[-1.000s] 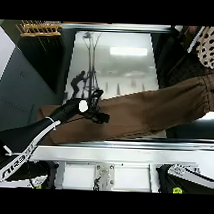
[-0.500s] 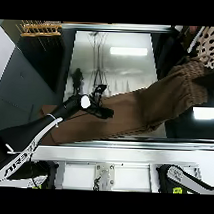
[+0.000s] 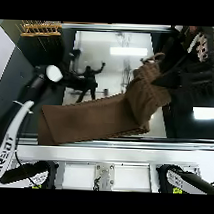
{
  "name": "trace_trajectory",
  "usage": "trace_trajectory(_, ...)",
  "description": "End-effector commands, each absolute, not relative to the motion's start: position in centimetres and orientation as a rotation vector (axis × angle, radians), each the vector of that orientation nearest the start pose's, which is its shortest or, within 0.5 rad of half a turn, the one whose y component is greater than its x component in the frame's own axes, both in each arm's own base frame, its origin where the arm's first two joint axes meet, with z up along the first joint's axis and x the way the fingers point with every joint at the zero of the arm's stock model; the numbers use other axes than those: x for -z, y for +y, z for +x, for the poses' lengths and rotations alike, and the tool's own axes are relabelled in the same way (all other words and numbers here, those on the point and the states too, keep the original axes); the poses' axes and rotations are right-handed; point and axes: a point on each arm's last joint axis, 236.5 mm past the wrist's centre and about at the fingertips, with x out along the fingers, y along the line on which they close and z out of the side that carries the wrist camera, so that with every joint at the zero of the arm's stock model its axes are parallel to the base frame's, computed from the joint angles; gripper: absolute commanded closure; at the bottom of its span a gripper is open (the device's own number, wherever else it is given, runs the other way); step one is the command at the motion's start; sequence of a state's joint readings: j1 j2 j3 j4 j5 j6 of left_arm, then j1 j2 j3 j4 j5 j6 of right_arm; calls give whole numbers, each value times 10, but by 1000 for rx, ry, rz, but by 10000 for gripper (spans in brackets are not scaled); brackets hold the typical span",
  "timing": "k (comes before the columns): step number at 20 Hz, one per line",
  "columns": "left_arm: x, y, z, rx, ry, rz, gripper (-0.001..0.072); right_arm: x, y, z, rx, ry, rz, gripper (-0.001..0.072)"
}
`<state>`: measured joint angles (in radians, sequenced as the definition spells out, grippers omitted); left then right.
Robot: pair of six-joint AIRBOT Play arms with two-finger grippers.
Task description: Fold the clothes and pants, and hang the long-sleeved shirts on hangers.
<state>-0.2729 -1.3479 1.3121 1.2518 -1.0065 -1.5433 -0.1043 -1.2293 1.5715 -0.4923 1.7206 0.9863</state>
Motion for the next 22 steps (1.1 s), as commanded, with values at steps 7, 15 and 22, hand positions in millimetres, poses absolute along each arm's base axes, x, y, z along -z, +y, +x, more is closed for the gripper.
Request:
trace_trajectory(7, -178, -18, 439, 103, 789, -234, 703, -269, 325, 295, -1346, 740, 230, 696)
trace_trajectory(15, -213, 24, 422, 14, 696, -250, 702, -197, 443, 277, -1428, 838, 247, 696)
trace_trajectory(22, -230, 23, 413, 23, 653, -218, 702, -106, 523, 282, -1335, 874, 256, 695)
